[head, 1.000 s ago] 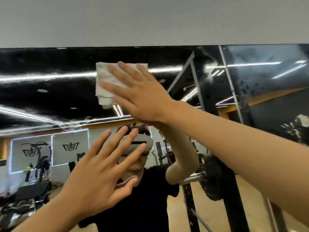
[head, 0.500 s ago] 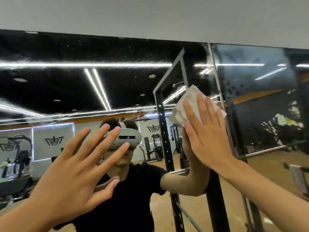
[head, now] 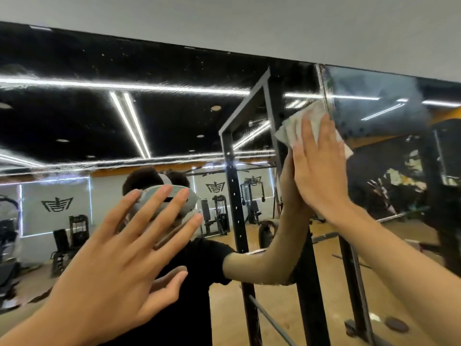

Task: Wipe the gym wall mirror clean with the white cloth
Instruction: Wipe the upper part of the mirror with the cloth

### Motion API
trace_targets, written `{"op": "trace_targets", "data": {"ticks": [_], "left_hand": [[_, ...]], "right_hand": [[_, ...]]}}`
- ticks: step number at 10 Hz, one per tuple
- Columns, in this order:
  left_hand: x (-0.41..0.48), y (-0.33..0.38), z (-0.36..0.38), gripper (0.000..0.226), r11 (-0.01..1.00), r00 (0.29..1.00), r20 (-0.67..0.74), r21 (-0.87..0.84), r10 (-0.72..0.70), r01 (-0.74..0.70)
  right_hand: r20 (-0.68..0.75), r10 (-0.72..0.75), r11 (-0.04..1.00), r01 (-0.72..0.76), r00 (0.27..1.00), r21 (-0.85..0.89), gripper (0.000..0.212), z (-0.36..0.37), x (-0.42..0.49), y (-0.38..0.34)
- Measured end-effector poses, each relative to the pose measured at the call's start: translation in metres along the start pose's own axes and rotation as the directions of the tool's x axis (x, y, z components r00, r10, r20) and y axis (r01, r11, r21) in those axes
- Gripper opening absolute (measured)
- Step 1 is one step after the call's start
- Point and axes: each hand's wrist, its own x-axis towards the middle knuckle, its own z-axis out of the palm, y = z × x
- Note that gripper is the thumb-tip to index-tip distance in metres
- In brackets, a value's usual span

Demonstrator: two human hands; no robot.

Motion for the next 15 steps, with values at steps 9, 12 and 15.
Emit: {"op": "trace_targets", "data": {"ticks": [9, 12, 15], "left_hand": [[0.002, 0.001, -0.002, 0.083, 0.999, 0.997, 0.073, 0.042, -0.008, 0.005], [0.002, 0.002, -0.004, 0.08, 0.999, 0.996, 0.089, 0.036, -0.017, 0.014], [0.001, -0.002, -0.003, 0.082, 0.999, 0.997, 0.082, 0.034, -0.008, 0.005]], "right_hand": [[0.052, -0.229, 0.971, 0.232, 0.972, -0.052, 0.072, -0.008, 0.081, -0.095], [0.161, -0.911, 0.393, 0.918, 0.381, 0.054, 0.055, -0.002, 0.017, -0.15], [0.118, -0.584, 0.804, 0.592, 0.803, -0.052, 0.062, -0.016, 0.114, -0.122]]}}
